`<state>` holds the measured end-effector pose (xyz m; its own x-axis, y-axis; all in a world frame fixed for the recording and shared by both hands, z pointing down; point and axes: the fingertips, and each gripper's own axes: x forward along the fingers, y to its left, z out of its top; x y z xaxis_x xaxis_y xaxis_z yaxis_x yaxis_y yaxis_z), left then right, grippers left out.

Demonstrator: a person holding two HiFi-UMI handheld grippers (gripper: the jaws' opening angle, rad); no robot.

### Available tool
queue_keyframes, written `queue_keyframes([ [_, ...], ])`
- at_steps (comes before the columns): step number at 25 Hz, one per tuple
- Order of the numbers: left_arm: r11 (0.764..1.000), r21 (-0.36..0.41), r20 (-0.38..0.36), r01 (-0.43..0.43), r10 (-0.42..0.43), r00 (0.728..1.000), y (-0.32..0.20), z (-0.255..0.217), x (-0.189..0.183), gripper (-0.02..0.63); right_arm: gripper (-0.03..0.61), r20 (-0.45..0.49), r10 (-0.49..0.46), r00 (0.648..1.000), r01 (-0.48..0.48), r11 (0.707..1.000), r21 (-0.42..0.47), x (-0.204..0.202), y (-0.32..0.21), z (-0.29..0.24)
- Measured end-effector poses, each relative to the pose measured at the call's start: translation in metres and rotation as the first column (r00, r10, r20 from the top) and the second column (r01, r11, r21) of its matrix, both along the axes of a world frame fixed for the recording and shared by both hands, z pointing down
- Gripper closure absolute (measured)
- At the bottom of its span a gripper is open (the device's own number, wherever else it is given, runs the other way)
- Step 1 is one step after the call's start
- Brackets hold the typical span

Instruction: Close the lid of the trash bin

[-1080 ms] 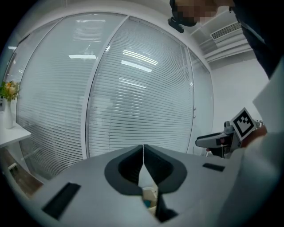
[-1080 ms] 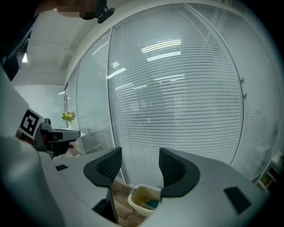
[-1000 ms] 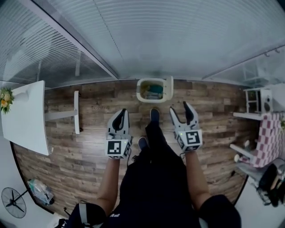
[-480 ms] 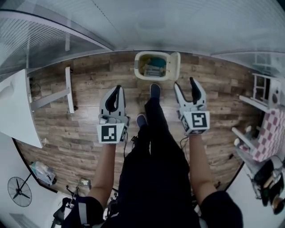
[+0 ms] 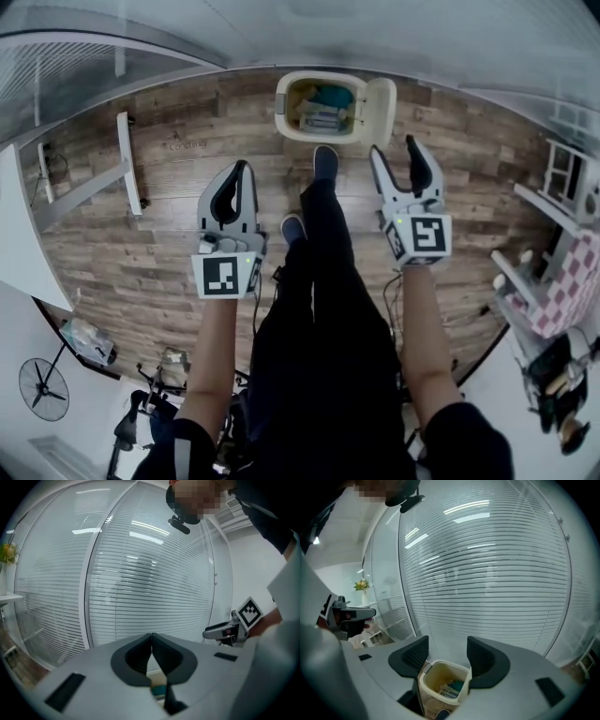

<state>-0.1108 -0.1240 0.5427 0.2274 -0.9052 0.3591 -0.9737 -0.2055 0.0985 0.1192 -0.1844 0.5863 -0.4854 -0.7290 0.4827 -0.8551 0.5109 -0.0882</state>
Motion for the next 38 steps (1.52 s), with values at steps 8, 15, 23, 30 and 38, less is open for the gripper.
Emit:
queue_keyframes([
  [8, 1.000, -0.015, 0.000, 0.012, -0.012, 1.000, -0.006, 0.047, 0.010, 0.606, 0.336, -0.005, 0.056, 0.998, -0.056, 0.997, -0.047, 0.020, -0.021, 0.059],
  [15, 0.999, -0.027, -0.021, 0.020, -0.021, 1.000, -0.013, 0.070, 0.013, 0.606, 0.336, -0.067, 0.074, 0.995, -0.078, 0.995, -0.064, 0.032, -0.034, 0.098],
  [23, 0.999, -0.039, -0.008, 0.021, -0.021, 1.000, -0.019, 0.085, 0.011, 0.606, 0.385, -0.114, 0.131, 0.985, -0.145, 0.982, -0.124, 0.044, -0.028, 0.135],
  [30, 0.998, -0.056, -0.021, 0.029, -0.030, 0.999, -0.013, 0.092, 0.009, 0.606, 0.457, -0.066, 0.139, 0.988, -0.146, 0.982, -0.116, 0.033, -0.027, 0.135],
  [38, 0.997, -0.065, -0.057, 0.048, -0.052, 0.997, -0.007, 0.092, 0.011, 0.606, 0.431, -0.045, 0.025, 0.999, -0.029, 0.996, -0.082, -0.024, -0.022, 0.137],
])
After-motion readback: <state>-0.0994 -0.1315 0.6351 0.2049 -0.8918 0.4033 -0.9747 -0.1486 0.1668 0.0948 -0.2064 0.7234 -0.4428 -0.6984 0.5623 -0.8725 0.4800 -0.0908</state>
